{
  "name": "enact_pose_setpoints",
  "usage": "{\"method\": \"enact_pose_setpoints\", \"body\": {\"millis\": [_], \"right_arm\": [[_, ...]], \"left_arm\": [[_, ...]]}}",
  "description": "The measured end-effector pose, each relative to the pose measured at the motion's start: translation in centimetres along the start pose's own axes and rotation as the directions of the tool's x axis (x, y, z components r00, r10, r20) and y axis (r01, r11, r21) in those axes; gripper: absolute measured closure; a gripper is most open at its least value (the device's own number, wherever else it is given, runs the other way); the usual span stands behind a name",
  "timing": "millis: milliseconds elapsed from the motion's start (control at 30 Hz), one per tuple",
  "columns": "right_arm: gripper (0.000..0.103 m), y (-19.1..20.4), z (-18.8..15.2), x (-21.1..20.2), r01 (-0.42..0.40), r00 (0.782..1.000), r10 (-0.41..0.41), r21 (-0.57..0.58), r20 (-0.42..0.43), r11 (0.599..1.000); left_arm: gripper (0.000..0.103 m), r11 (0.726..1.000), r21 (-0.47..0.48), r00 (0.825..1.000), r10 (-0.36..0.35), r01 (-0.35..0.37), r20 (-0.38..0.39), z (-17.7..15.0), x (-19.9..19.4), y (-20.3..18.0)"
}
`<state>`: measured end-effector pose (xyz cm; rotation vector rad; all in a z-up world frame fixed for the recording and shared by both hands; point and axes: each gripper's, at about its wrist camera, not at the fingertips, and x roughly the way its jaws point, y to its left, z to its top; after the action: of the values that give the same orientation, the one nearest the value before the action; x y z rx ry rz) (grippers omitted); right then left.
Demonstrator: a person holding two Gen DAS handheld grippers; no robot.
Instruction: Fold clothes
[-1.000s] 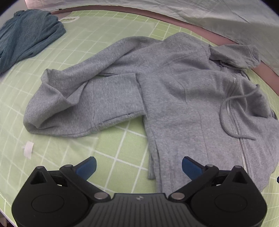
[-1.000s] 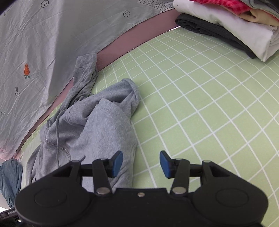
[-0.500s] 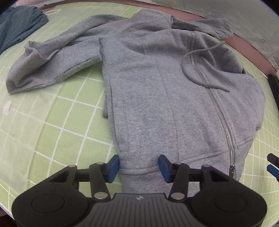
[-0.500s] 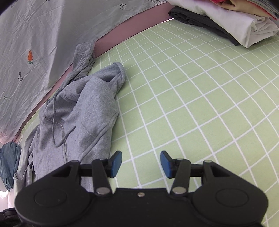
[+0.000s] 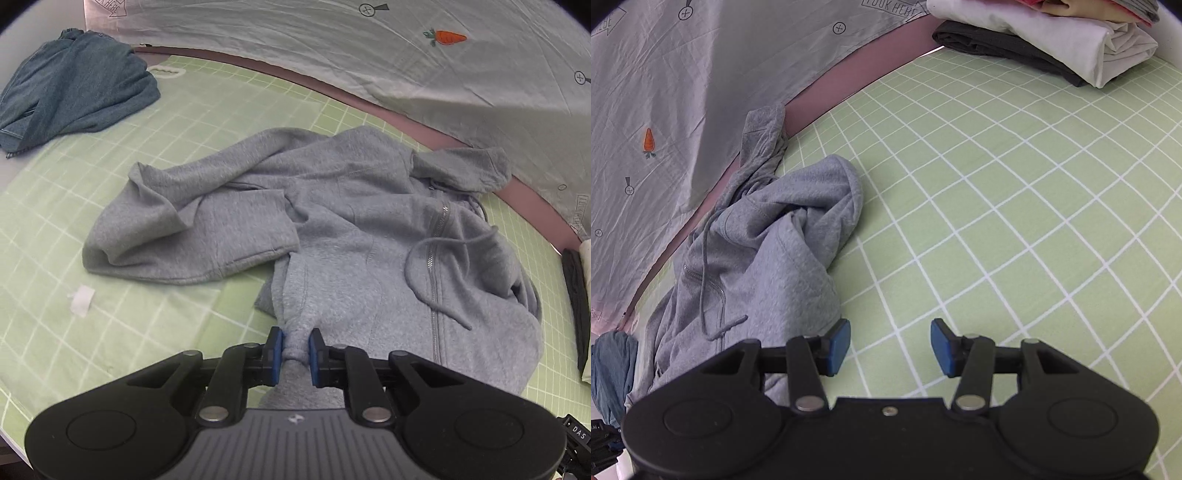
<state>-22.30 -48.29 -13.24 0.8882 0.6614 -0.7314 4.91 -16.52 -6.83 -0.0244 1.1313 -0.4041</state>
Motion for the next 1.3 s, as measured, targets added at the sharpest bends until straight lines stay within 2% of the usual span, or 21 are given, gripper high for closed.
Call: {"method": "enact_pose_setpoints", "body": {"millis": [133,233,433,600,633,700,733,800,900,1000,1100,1233,1267,1300], "right_arm": [[0.062,1.0,0.9,2.2,-0.053,0.998,0.052,0.048,0.022,0.997],[0.063,1.6,1.7,4.1,-0.101,0.995,0.099,0.101,0.026,0.99],[0.065,3.4,3.2,7.2,-0.088,0.996,0.09,0.112,-0.012,0.99],[0.062,4.8,4.1,7.9,-0.067,0.997,0.067,0.03,-0.03,0.997],[0.063,5.1,4.2,7.9,-0.054,0.998,0.053,-0.01,-0.036,0.999],[0.08,5.9,4.2,8.1,-0.015,0.999,0.01,-0.091,-0.047,0.996],[0.094,6.1,4.1,7.9,0.009,0.999,-0.014,-0.126,-0.038,0.992],[0.097,6.6,4.0,7.5,0.055,0.998,-0.059,-0.192,-0.014,0.98],[0.098,7.3,4.5,5.5,0.109,0.992,-0.089,-0.263,0.083,0.959],[0.098,8.6,5.5,3.5,0.189,0.972,-0.12,-0.371,0.202,0.909],[0.098,9.7,7.1,1.5,0.281,0.935,-0.136,-0.445,0.329,0.85],[0.099,9.4,10.7,-0.8,0.369,0.871,-0.15,-0.421,0.468,0.829],[0.098,9.1,11.6,-1.3,0.381,0.85,-0.146,-0.399,0.505,0.834],[0.097,8.6,12.2,-1.1,0.353,0.865,-0.143,-0.381,0.48,0.855]], "left_arm": [[0.087,0.999,-0.029,1.0,0.02,-0.02,-0.019,1.1,1.7,1.7],[0.087,0.999,-0.026,0.998,0.045,-0.046,-0.04,1.7,3.3,2.6],[0.087,0.995,-0.073,0.995,0.057,-0.063,-0.077,2.1,5.4,3.6],[0.086,0.994,-0.073,0.993,0.072,-0.078,-0.091,2.1,5.8,3.5],[0.086,0.994,-0.072,0.993,0.074,-0.081,-0.09,2.1,5.8,3.5],[0.086,0.993,-0.078,0.993,0.077,-0.084,-0.089,2.0,5.9,3.5],[0.086,0.993,-0.087,0.993,0.076,-0.084,-0.089,2.0,5.9,3.5],[0.086,0.991,-0.104,0.993,0.077,-0.086,-0.088,2.0,5.8,3.7],[0.086,0.99,-0.109,0.993,0.085,-0.094,-0.084,1.8,5.7,3.7],[0.086,0.99,-0.099,0.992,0.093,-0.101,-0.08,1.6,5.7,3.3],[0.087,0.99,-0.081,0.991,0.111,-0.117,-0.073,1.6,5.6,3.0],[0.087,0.987,-0.104,0.991,0.116,-0.122,-0.069,1.7,5.5,3.5],[0.087,0.986,-0.109,0.991,0.118,-0.125,-0.069,1.7,5.6,3.7],[0.087,0.986,-0.113,0.99,0.118,-0.126,-0.071,1.8,5.6,3.8]]}}
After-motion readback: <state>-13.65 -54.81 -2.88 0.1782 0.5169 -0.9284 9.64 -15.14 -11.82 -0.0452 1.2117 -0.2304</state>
